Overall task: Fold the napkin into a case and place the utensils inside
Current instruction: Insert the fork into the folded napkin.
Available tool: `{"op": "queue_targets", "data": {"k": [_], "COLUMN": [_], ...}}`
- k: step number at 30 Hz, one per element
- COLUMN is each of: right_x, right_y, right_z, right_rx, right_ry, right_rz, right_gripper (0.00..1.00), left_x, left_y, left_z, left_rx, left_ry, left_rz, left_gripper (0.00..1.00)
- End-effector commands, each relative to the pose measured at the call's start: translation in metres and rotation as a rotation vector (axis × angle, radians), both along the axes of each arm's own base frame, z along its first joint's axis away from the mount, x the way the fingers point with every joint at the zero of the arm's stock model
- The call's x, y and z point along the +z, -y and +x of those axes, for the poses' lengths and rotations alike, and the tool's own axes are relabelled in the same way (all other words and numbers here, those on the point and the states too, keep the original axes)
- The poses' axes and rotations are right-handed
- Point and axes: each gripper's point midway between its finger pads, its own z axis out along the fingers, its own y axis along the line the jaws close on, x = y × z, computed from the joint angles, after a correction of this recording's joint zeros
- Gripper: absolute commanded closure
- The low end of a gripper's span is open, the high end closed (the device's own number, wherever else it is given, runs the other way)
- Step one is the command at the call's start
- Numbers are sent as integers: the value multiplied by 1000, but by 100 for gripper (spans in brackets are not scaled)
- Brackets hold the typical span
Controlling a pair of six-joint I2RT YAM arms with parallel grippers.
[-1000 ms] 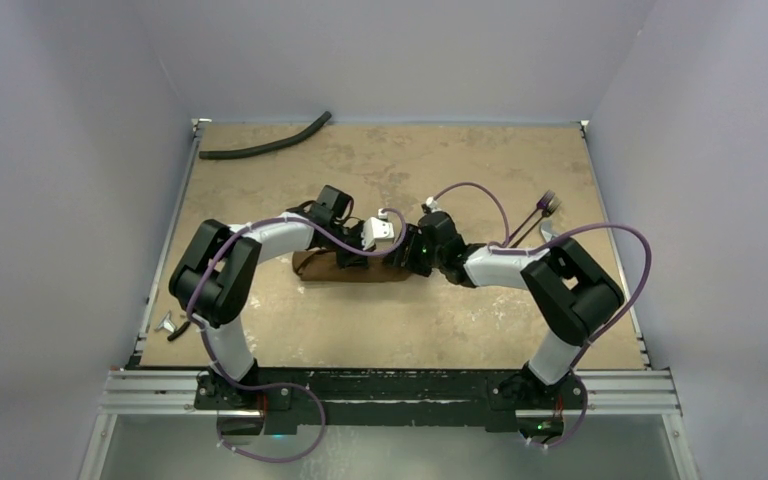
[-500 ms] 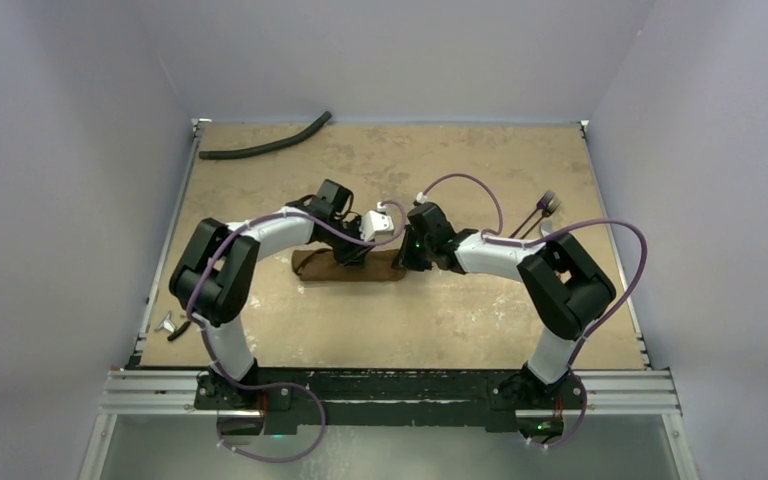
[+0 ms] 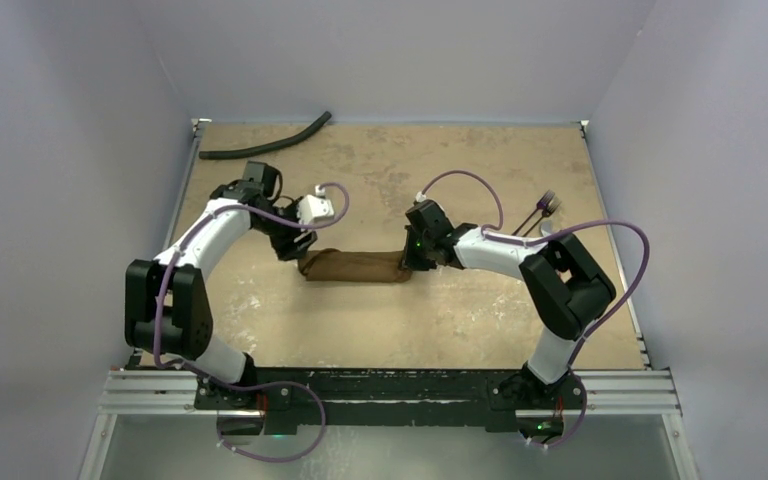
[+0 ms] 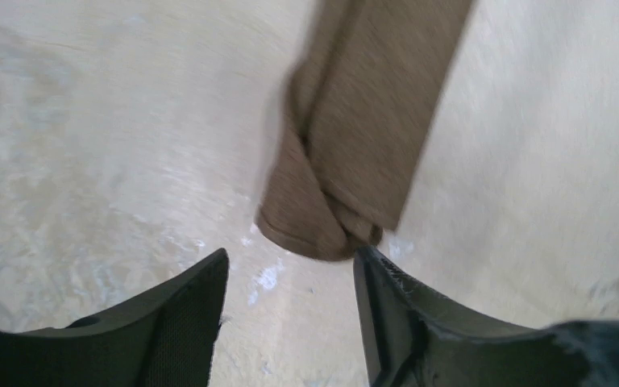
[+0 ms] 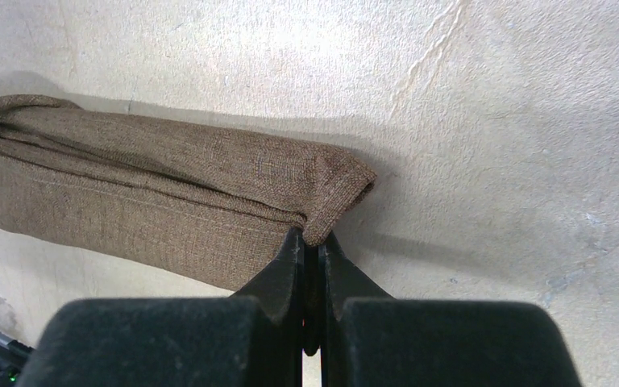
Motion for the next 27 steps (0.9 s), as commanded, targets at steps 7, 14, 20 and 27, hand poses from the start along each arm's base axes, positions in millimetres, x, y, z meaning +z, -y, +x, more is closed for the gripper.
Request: {"op": "queue_targets", "data": {"k": [7, 14, 20, 27], "right_x": [13, 11, 10, 13], "right_y": [3, -1, -4, -4], "right_z": [4, 3, 0, 0], "right_rx": [13, 22, 31, 25], "right_ry": [-19, -41, -59, -67], "right_rz": [-30, -9, 11, 32], "right_gripper": [100, 100, 100, 100], "left_x": [-34, -48, -59, -69], "left_y": [-15, -9, 0, 6], "left_z": [-41, -51, -40, -39], "left_rx": [-363, -406, -358, -370], "left_ry": [156, 185, 265, 270], "left_rz": [79, 95, 124, 183], "left_gripper": [18, 8, 5, 15]}}
